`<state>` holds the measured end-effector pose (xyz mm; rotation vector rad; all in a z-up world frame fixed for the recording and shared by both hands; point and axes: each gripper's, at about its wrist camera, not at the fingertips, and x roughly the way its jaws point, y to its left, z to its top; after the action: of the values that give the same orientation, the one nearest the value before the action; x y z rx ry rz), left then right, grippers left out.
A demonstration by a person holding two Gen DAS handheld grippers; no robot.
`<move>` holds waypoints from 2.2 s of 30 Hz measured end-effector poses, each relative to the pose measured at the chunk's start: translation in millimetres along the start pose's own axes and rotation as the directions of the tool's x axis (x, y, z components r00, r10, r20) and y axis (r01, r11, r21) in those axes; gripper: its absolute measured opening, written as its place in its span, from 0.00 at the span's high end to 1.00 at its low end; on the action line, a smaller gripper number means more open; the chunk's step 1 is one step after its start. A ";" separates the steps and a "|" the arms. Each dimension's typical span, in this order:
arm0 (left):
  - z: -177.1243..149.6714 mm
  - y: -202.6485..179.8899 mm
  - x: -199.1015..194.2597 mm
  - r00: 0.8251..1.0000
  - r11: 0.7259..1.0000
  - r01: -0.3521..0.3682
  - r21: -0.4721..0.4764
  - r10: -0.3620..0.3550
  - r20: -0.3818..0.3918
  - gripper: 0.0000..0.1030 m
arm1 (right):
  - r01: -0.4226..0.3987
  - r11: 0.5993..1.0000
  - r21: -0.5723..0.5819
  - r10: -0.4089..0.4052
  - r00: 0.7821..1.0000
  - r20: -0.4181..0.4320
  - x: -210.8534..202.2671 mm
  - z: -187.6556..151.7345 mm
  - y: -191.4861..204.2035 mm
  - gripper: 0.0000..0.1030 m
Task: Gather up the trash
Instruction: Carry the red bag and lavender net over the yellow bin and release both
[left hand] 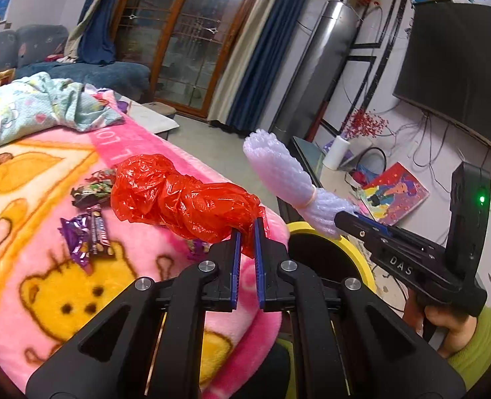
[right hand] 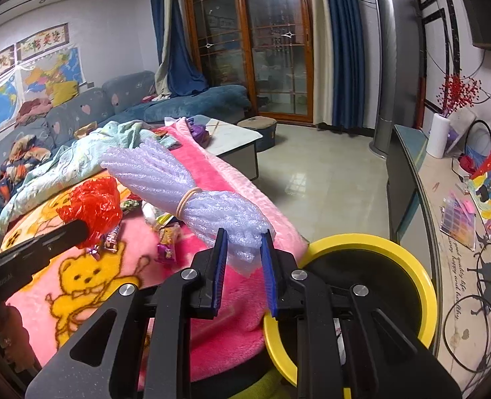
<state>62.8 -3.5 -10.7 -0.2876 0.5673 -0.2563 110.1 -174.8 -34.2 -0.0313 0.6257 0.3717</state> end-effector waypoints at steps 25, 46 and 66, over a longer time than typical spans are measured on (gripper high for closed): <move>-13.5 -70.6 40.1 0.986 0.976 0.143 0.167 -0.127 -0.104 0.96 | 0.177 0.963 0.205 -0.180 0.984 -0.004 -29.0 -13.5 -97.2 0.81; -39.3 -130.0 83.3 0.950 0.912 0.273 0.306 -0.205 -0.235 0.96 | 0.264 0.859 0.438 -0.241 0.965 -0.107 -26.8 -47.5 -181.7 0.81; -67.8 -147.7 148.7 0.890 0.890 0.350 0.292 -0.219 -0.399 0.96 | 0.335 0.829 0.447 -0.251 0.938 -0.237 3.9 -72.3 -201.4 0.76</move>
<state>122.5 -200.8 -88.5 0.0357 0.8238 -0.7065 142.4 -371.7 -111.8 0.3212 0.8563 -0.0990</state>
